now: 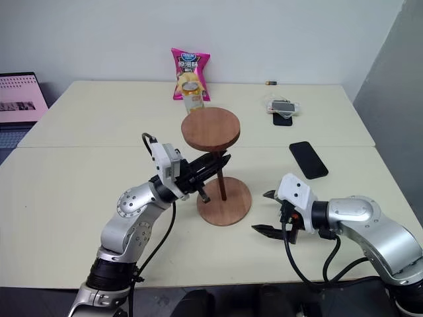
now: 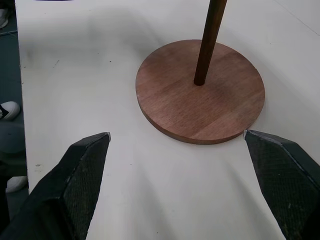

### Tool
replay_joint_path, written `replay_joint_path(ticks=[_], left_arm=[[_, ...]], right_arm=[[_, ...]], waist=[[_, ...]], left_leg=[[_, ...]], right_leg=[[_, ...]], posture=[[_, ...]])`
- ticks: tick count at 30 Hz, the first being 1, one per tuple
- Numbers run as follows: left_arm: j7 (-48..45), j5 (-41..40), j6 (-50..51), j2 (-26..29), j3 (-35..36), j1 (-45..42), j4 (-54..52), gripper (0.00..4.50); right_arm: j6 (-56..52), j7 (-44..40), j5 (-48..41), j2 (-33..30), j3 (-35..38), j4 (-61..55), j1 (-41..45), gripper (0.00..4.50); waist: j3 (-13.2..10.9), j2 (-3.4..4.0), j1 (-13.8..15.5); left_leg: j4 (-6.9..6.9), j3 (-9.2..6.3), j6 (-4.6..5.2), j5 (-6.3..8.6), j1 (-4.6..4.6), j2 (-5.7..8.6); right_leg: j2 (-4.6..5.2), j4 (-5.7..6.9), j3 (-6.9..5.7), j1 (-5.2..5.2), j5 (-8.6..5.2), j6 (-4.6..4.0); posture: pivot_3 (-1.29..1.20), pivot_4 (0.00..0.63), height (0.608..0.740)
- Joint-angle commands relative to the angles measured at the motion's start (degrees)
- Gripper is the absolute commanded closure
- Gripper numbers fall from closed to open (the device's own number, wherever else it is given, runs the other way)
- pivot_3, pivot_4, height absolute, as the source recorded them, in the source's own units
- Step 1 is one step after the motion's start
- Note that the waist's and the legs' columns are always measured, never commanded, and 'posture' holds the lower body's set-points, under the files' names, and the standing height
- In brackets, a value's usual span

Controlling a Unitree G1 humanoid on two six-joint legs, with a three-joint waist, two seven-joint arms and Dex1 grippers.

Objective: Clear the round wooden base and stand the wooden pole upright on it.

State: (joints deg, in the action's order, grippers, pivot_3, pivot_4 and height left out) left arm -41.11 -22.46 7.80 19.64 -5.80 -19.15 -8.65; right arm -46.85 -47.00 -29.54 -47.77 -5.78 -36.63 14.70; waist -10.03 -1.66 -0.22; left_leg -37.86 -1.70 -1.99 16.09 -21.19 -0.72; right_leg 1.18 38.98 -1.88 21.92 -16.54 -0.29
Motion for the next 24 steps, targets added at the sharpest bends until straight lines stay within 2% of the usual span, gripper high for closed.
replay_joint_path(ticks=[1, 5, 12, 18, 24], left_arm=[[0.3, 2.1, 1.0, 0.9, 0.1, 1.7, 2.6, 2.97], [-0.5, 2.7, 0.7, 0.8, 0.2, 1.8, 2.5, 2.1], [-2.9, 3.6, 0.2, 1.3, -0.6, 1.4, 1.9, 0.58], [-5.9, 4.1, 1.0, 5.9, 0.3, 2.4, -1.7, 0.58], [-8.0, 3.6, 10.9, 21.0, 7.4, 10.1, -13.9, 0.58]], right_arm=[[0.3, 0.0, -0.5, 0.1, 0.5, -1.5, 1.1, 0.0], [0.2, -0.1, -0.5, 0.0, 0.5, -1.5, 1.3, 0.0], [0.0, 0.2, -0.5, 0.3, 0.5, -1.7, 1.3, 0.0], [0.9, 0.0, 0.4, -0.1, 0.3, -1.3, 1.2, 0.0], [6.3, -1.0, 2.8, 0.4, 1.5, 1.9, 1.2, 0.0]], waist=[[-0.1, -0.03, 0.0], [-0.1, -0.08, 0.3], [-0.1, -0.08, 0.3], [-0.1, -0.08, 0.2], [-0.2, -0.1, -0.4]], left_leg=[[0.01, 0.02, 0.02, 0.01, 0.01, -0.01], [-0.12, -0.15, 0.04, 0.02, -0.45, 0.02], [-0.11, -0.17, 0.04, 0.02, -0.5, 0.03], [-0.1, -0.2, 0.04, 0.02, -0.5, 0.02], [0.0, -0.23, 0.03, 0.02, -0.47, -0.04]], right_leg=[[-0.01, 0.0, 0.02, 0.01, 0.0, 0.0], [0.01, -0.01, -0.14, 0.3, 0.14, -0.22], [0.04, -0.06, -0.18, 0.31, 0.15, -0.25], [0.03, -0.05, -0.21, 0.32, 0.14, -0.24], [-0.02, -0.04, -0.13, 0.37, 0.13, -0.25]], posture=[[0.0, 0.15, 0.74], [0.0, 0.15, 0.74], [0.0, 0.15, 0.74], [0.0, 0.15, 0.74], [0.0, 0.15, 0.74]])
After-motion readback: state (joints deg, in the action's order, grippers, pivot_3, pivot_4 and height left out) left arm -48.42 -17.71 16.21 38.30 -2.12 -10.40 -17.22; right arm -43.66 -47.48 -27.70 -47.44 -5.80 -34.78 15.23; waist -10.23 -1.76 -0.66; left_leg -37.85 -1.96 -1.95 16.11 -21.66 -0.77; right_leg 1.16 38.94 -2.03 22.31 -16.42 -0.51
